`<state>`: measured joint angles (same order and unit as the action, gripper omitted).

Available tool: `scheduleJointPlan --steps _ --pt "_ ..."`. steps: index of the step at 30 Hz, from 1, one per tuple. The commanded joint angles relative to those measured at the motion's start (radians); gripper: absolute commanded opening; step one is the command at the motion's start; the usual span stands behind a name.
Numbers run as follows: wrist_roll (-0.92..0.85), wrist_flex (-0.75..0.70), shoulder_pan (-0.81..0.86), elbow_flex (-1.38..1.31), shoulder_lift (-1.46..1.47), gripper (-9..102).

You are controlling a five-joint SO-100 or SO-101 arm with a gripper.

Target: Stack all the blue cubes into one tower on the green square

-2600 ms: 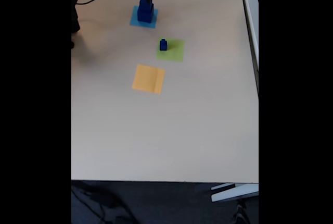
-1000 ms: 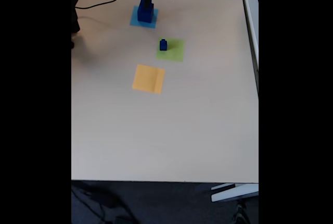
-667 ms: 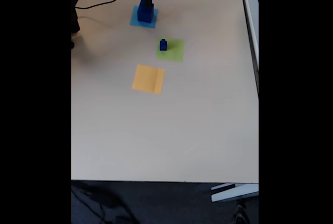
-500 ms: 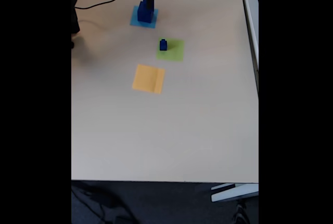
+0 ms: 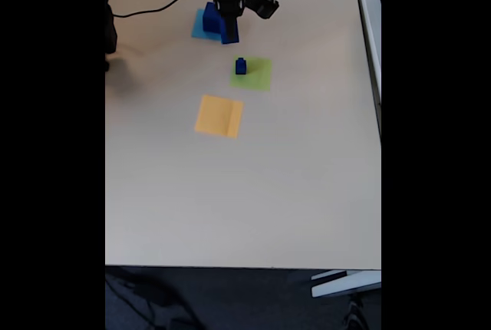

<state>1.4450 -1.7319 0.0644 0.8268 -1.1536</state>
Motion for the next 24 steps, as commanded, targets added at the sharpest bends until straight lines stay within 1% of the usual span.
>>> scheduleJointPlan --steps 1,7,13,19,24 --pt "-0.072 0.018 0.067 -0.002 -0.101 0" --pt "-0.170 0.052 0.176 0.011 -0.089 0" --pt "-0.206 0.077 0.255 0.011 -0.046 0" --pt "-0.215 0.098 0.290 0.005 0.018 0" --pt "-0.256 0.095 0.298 -0.089 0.101 0"
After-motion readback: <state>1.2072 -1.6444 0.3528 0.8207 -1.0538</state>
